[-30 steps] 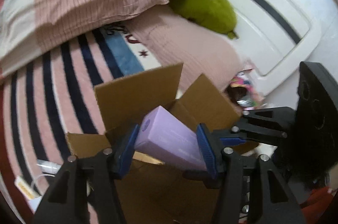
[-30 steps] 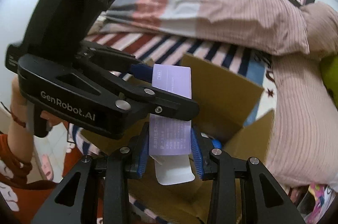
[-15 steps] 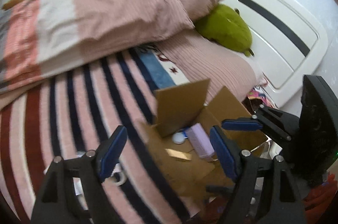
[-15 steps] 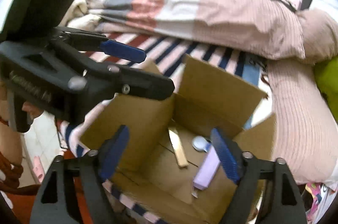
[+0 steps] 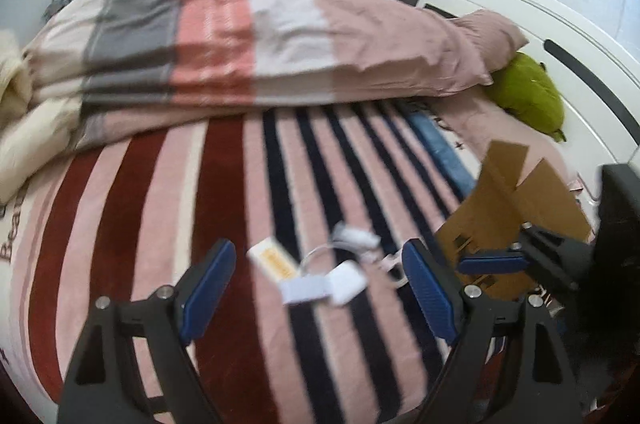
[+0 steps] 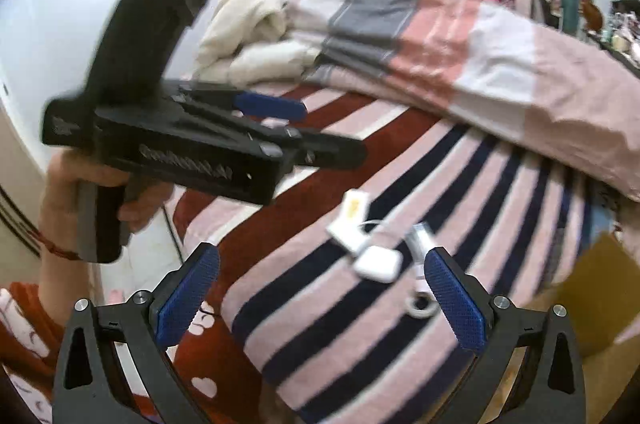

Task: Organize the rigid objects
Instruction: 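Grasp the white AirPods case with the right gripper, then place the AirPods case into the cardboard box and open the right gripper, then grasp the white card-reader adapter with the right gripper, then carry the card-reader adapter into the cardboard box and open the right gripper, then grasp the white KATO concealer tube with the right gripper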

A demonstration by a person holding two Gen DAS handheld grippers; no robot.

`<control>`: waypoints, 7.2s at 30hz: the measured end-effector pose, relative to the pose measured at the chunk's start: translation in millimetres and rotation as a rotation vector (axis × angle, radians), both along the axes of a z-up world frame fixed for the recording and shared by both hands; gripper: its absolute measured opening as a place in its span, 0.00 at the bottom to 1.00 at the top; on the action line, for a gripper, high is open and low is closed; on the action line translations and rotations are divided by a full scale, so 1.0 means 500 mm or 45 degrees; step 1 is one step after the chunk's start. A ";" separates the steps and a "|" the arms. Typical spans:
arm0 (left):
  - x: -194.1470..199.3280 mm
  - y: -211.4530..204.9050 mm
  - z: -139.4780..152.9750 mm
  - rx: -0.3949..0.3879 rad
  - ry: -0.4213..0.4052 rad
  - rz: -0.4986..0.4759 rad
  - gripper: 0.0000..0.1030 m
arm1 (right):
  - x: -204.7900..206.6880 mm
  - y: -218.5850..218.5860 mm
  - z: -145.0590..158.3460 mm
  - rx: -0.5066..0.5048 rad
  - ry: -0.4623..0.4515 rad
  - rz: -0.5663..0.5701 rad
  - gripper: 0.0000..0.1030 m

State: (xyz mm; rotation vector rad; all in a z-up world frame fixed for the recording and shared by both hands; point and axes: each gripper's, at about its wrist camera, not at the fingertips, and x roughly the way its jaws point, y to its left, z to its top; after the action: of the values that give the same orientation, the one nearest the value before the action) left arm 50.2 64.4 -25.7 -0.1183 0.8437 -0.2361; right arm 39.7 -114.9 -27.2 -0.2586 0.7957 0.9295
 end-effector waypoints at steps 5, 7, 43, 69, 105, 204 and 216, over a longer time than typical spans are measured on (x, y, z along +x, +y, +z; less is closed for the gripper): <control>-0.035 0.057 -0.064 -0.051 0.054 0.050 0.81 | 0.035 0.056 -0.145 -0.116 0.110 -0.103 0.91; -0.044 0.068 -0.082 -0.064 0.074 0.062 0.81 | 0.062 0.061 -0.194 -0.155 0.118 -0.178 0.87; 0.008 -0.161 0.031 -0.370 0.048 -0.396 0.35 | 0.017 -0.029 0.023 0.015 -0.154 -0.101 0.48; 0.135 -0.524 0.026 -0.137 0.317 -0.685 0.38 | 0.101 -0.365 0.027 -0.129 0.042 -0.475 0.49; -0.052 0.060 -0.045 -0.070 0.059 0.019 0.70 | 0.061 0.062 -0.119 -0.241 0.091 -0.033 0.57; 0.045 -0.124 0.051 -0.069 0.049 -0.168 0.69 | 0.034 -0.128 0.072 -0.036 -0.059 -0.153 0.43; -0.023 0.110 -0.089 -0.074 0.160 0.129 0.69 | 0.125 0.125 -0.159 -0.096 0.204 -0.127 0.43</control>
State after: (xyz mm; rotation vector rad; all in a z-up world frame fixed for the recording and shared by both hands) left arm 38.6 119.6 -70.4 -0.2316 0.9530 -0.1590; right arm 102.0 -52.3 -106.6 -0.2096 0.9840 0.8348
